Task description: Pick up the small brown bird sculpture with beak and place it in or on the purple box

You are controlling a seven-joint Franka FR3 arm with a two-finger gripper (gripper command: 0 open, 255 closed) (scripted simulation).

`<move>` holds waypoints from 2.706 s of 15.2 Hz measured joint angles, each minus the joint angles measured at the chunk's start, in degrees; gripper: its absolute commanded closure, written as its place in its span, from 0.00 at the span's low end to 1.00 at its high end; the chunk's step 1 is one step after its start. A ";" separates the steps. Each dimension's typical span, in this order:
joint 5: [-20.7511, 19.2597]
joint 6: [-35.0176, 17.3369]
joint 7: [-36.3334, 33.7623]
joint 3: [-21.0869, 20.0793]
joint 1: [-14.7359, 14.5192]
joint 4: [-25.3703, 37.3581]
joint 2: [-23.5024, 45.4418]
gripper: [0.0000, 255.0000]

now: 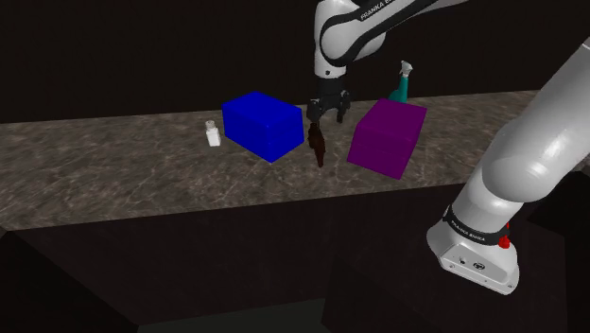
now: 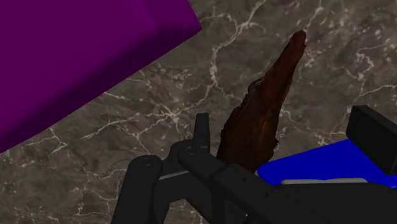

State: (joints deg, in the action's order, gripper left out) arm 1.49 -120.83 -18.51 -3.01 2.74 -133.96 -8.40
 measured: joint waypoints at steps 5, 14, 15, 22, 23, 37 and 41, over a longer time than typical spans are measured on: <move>-2.12 -5.96 -4.20 0.14 0.59 4.10 10.97 0.00; -3.23 -12.56 -5.88 0.55 0.74 4.49 18.31 0.00; -3.26 -12.92 -5.91 0.55 0.73 4.39 18.59 0.00; -3.28 -13.21 -5.89 0.57 0.75 4.38 18.80 1.00; -3.28 -13.22 -5.88 0.57 0.75 4.38 18.82 1.00; -3.04 -9.62 -5.55 0.57 0.85 5.09 15.93 1.00; -2.89 -6.85 -5.42 0.54 0.86 6.17 14.24 1.00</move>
State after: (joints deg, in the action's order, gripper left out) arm -1.40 -127.67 -23.93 -2.47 3.60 -127.79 5.84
